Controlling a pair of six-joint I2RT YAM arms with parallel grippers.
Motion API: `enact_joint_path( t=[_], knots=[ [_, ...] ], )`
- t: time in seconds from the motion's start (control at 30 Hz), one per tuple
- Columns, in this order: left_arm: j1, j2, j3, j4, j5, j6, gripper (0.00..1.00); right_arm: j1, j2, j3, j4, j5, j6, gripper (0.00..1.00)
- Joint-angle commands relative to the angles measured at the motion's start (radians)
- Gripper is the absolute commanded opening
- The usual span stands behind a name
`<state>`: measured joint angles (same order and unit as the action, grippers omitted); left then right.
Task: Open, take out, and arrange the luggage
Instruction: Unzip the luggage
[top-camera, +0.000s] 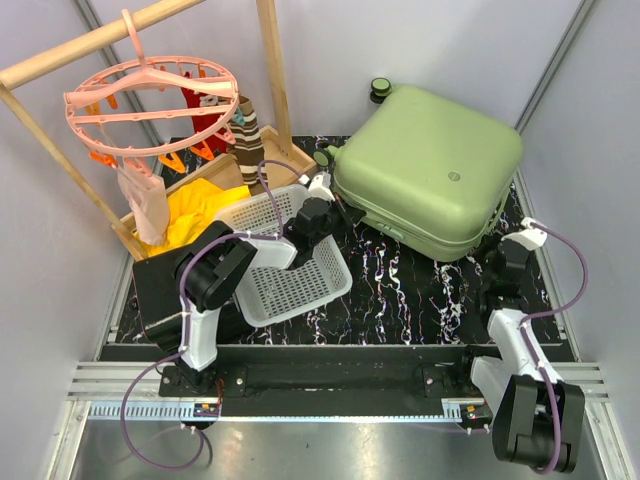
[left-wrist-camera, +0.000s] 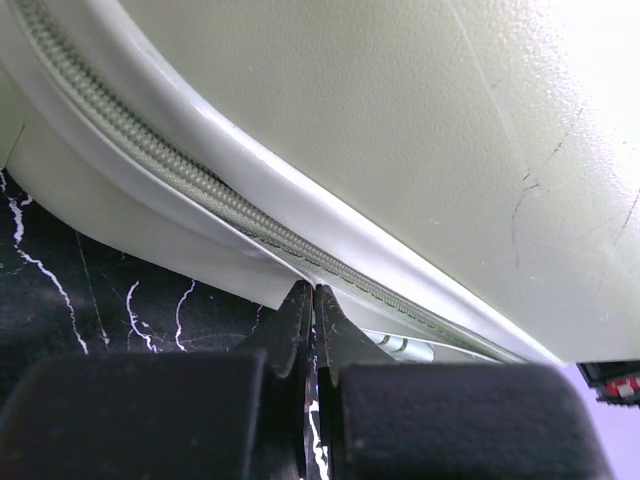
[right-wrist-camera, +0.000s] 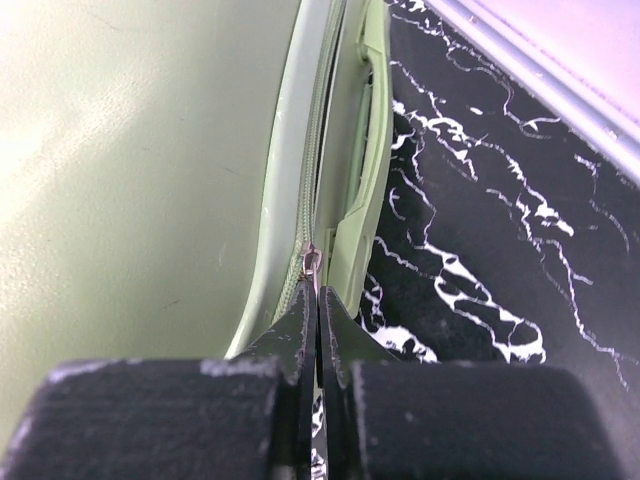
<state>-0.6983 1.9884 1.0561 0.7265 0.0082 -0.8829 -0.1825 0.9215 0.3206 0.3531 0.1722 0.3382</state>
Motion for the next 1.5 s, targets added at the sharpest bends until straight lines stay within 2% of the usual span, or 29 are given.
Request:
enact_joint_path(
  t=[0.0,0.13,0.27,0.53,0.73,1.0,1.03,1.1,1.2,1.23,1.33,1.47],
  knots=[
    [0.06,-0.08,0.005,0.08,-0.1,0.053,0.0,-0.018,-0.09,-0.025,-0.005,0.07,0.031,0.0],
    [0.091,-0.095,-0.022,0.096,-0.097,0.053,0.0,-0.017,-0.119,-0.031,-0.051,0.052,0.041,0.0],
    [0.112,-0.099,-0.027,0.099,-0.093,0.062,0.0,-0.017,-0.102,-0.031,-0.022,0.09,0.01,0.0],
    [0.135,-0.103,-0.027,0.106,-0.077,0.076,0.0,-0.02,0.184,0.106,0.039,0.111,-0.077,0.0],
    [0.138,-0.089,-0.008,0.1,-0.065,0.087,0.0,-0.035,0.195,0.117,0.154,0.144,-0.128,0.0],
    [0.145,-0.128,-0.039,0.174,-0.019,0.117,0.0,-0.044,0.208,0.095,0.216,0.067,-0.148,0.0],
    [0.145,-0.151,-0.05,0.18,-0.013,0.121,0.02,-0.044,0.208,0.089,0.224,0.067,-0.146,0.0],
    [0.145,-0.184,-0.059,0.18,-0.013,0.117,0.24,-0.044,0.209,0.081,0.225,0.064,-0.149,0.0],
    [0.129,-0.256,-0.073,0.144,-0.046,0.102,0.47,-0.044,0.2,0.072,0.213,0.061,-0.143,0.0],
    [0.126,-0.272,-0.059,0.116,-0.063,0.088,0.66,-0.044,0.195,0.071,0.21,0.061,-0.137,0.0],
    [0.129,-0.281,-0.028,0.048,-0.118,0.012,0.83,-0.044,0.175,0.069,0.204,0.061,-0.13,0.0],
    [0.134,-0.229,0.056,-0.03,-0.134,-0.086,0.92,-0.044,0.143,0.066,0.187,0.044,-0.12,0.0]
  ],
)
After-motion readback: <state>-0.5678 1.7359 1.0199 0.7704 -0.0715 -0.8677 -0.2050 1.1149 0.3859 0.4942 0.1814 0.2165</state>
